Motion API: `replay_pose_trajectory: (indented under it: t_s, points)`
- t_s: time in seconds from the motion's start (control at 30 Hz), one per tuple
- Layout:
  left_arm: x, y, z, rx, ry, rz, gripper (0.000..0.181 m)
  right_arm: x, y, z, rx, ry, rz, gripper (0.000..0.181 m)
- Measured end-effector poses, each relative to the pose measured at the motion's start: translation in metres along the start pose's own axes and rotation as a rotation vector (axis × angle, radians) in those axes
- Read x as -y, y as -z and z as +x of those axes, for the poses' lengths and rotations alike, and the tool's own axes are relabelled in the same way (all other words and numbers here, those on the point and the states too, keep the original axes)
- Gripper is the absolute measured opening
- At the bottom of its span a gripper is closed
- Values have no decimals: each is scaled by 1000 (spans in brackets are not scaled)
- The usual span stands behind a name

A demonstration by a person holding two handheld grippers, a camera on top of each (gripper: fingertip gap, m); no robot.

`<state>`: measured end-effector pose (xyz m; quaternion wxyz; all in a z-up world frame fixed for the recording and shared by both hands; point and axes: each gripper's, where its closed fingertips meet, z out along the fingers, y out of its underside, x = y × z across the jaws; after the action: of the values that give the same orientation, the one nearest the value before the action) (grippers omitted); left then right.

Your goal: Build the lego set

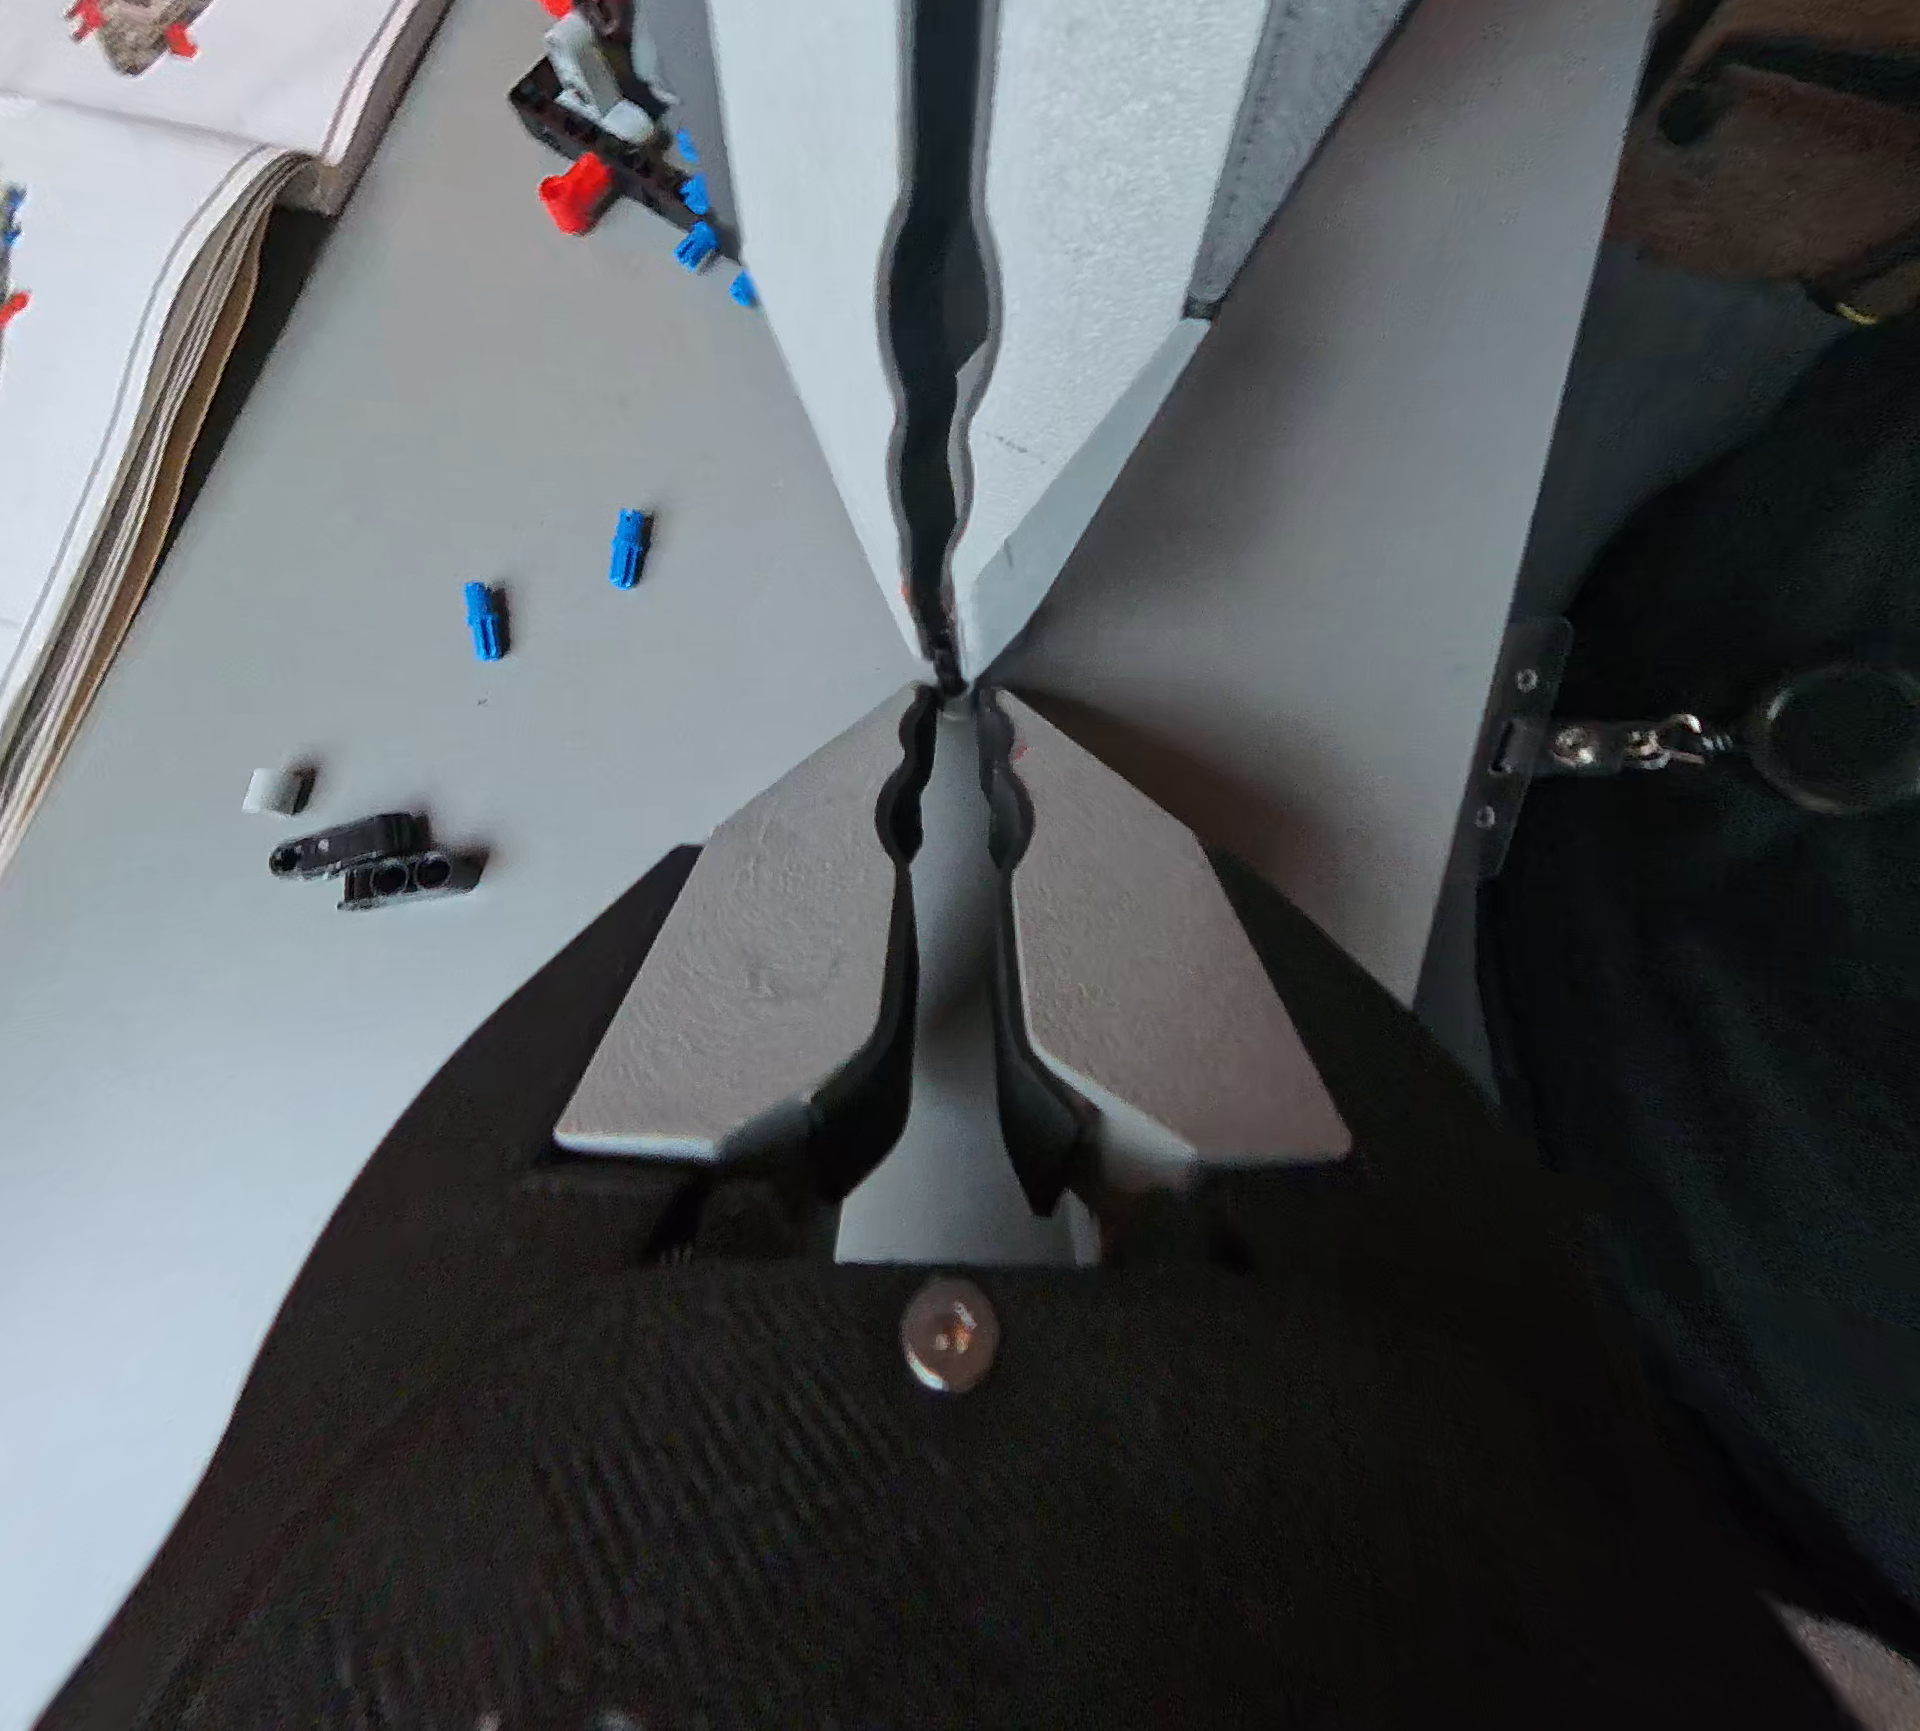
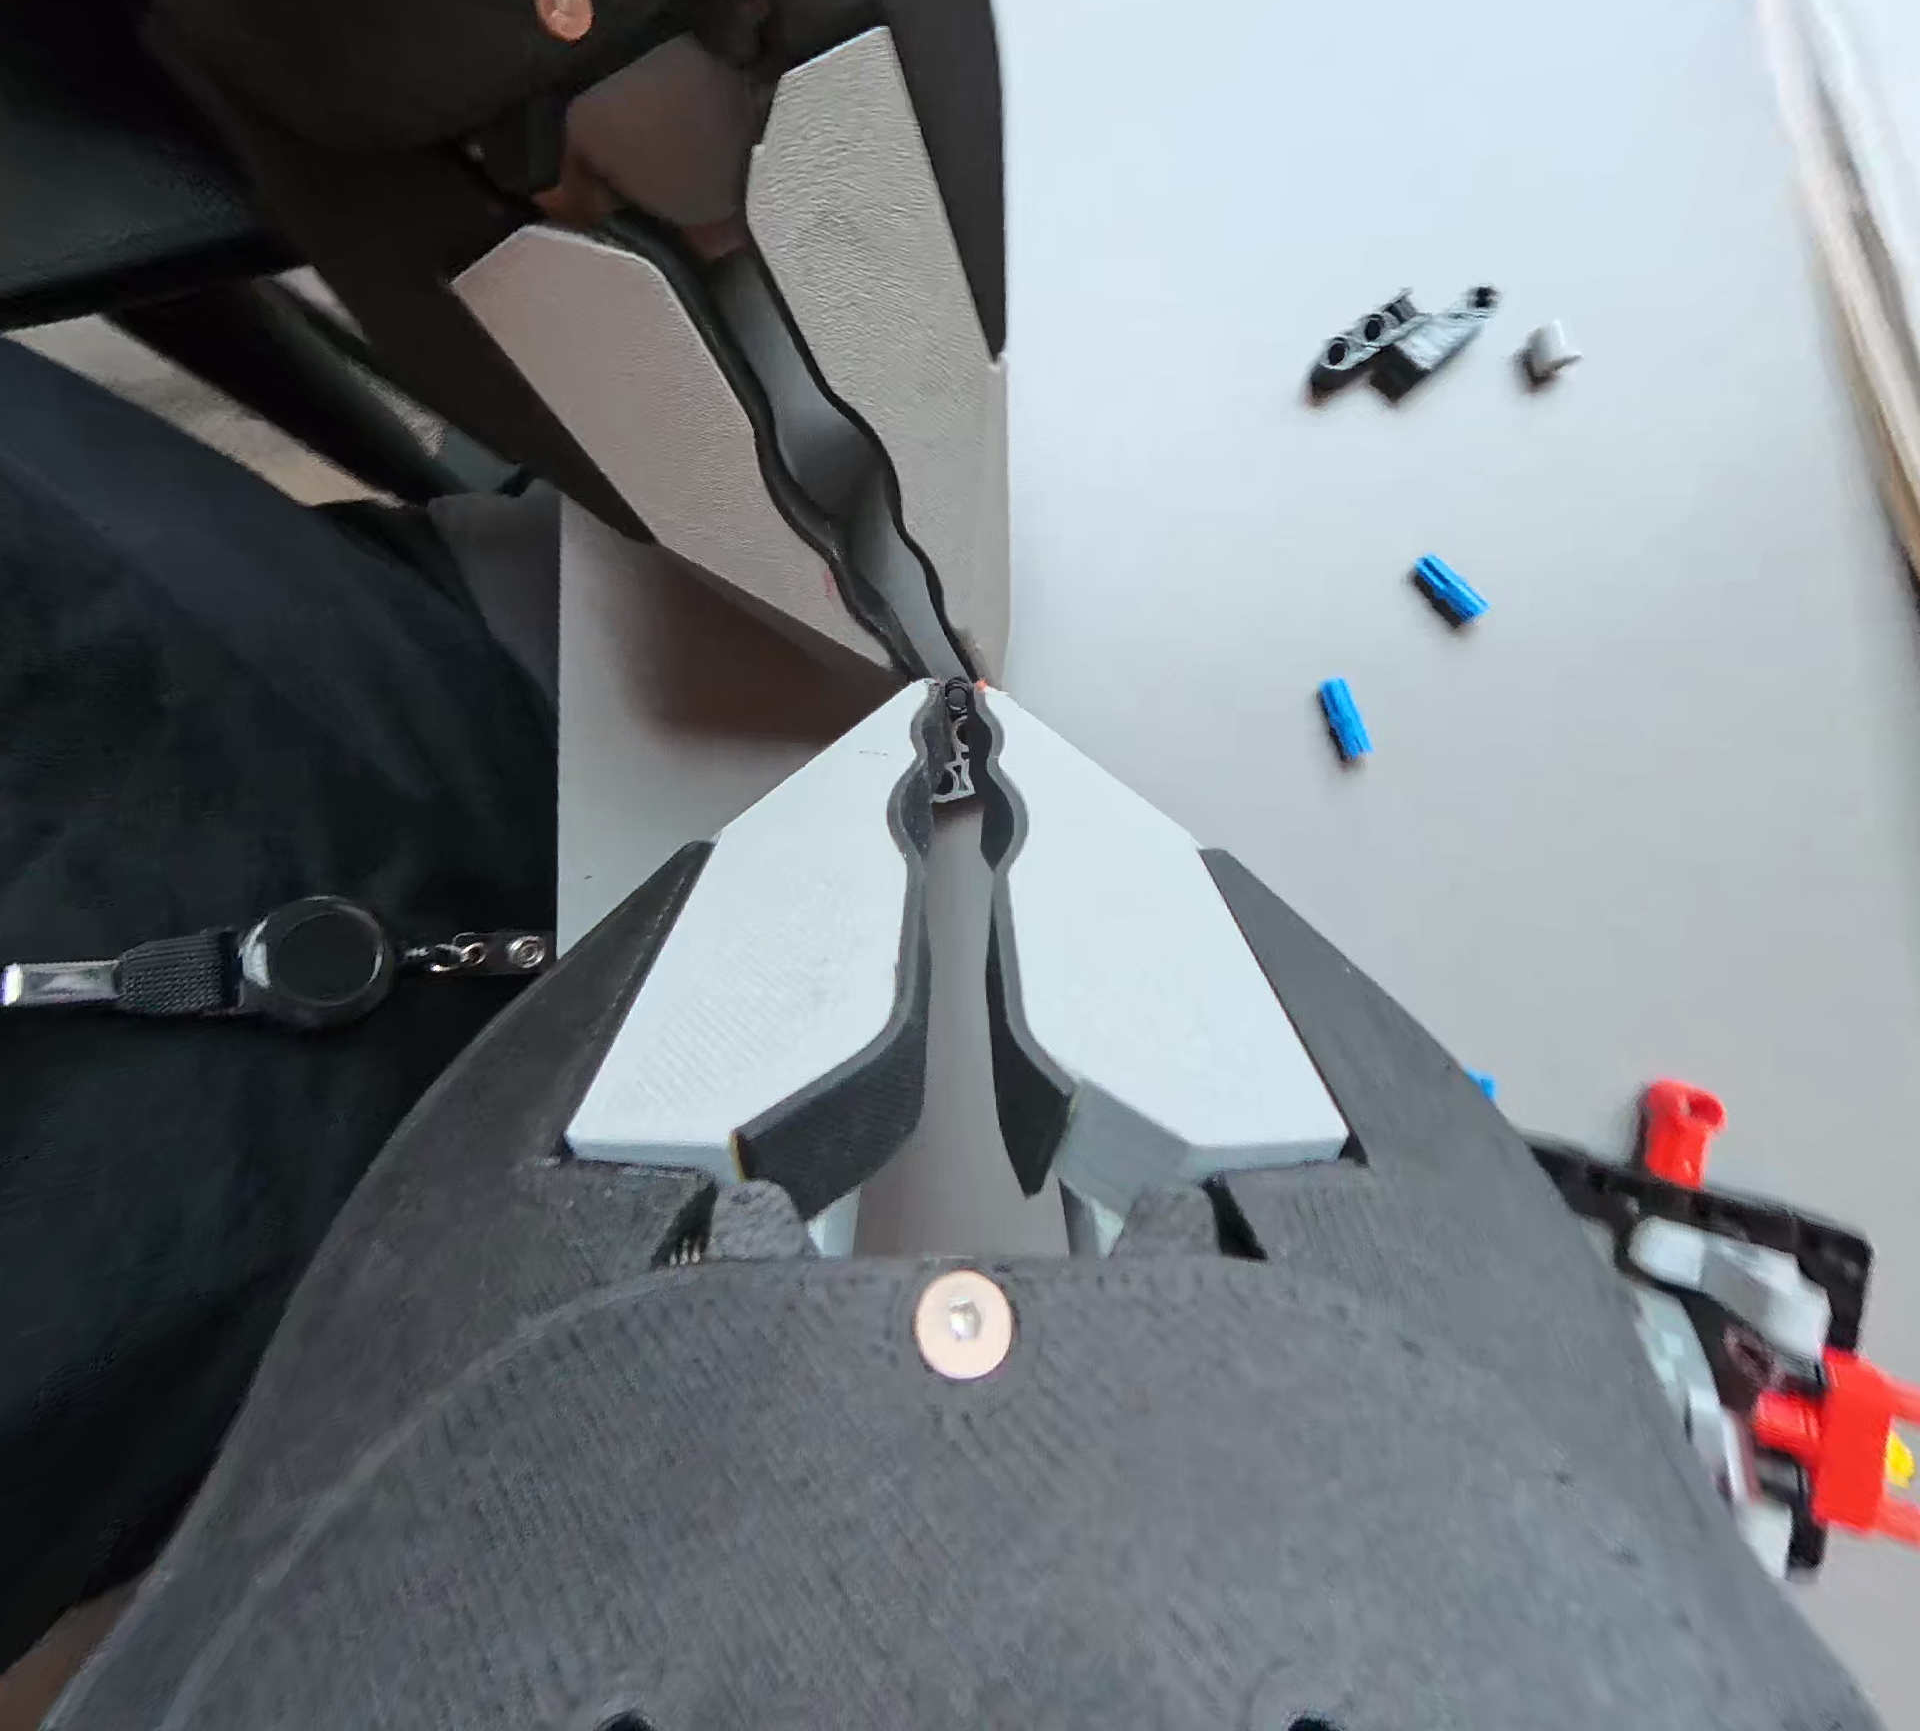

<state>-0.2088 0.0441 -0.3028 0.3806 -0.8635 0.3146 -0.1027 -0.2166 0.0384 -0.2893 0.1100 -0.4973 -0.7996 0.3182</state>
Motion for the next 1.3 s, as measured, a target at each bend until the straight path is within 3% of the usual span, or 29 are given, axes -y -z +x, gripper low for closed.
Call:
replay_pose_trajectory:
  t_s: [0.13,0.3,0.43,0.63,0.73,0.8,1.0,1.3]
  points:
    - [0,0,5,31,157,-5,0,0,14,2,-50,-46,93,0]
    - [0,0,10,27,114,-11,3,-2,24,-3,7,-105,169,0]
    - [3,-1,10,-25,117,-2,26,0,35,0,54,-165,257,0]
    - [39,6,9,-124,200,203,26,4,54,0,156,-285,426,0]
    - [47,5,8,-142,207,234,20,2,54,-1,196,-319,466,0]
    - [50,4,10,-147,190,248,7,0,53,-1,203,-325,478,0]
    - [48,-1,10,-135,145,213,6,-5,49,-1,190,-294,481,0]
    - [24,-14,17,-203,0,-64,5,-28,29,-4,31,-19,255,1]
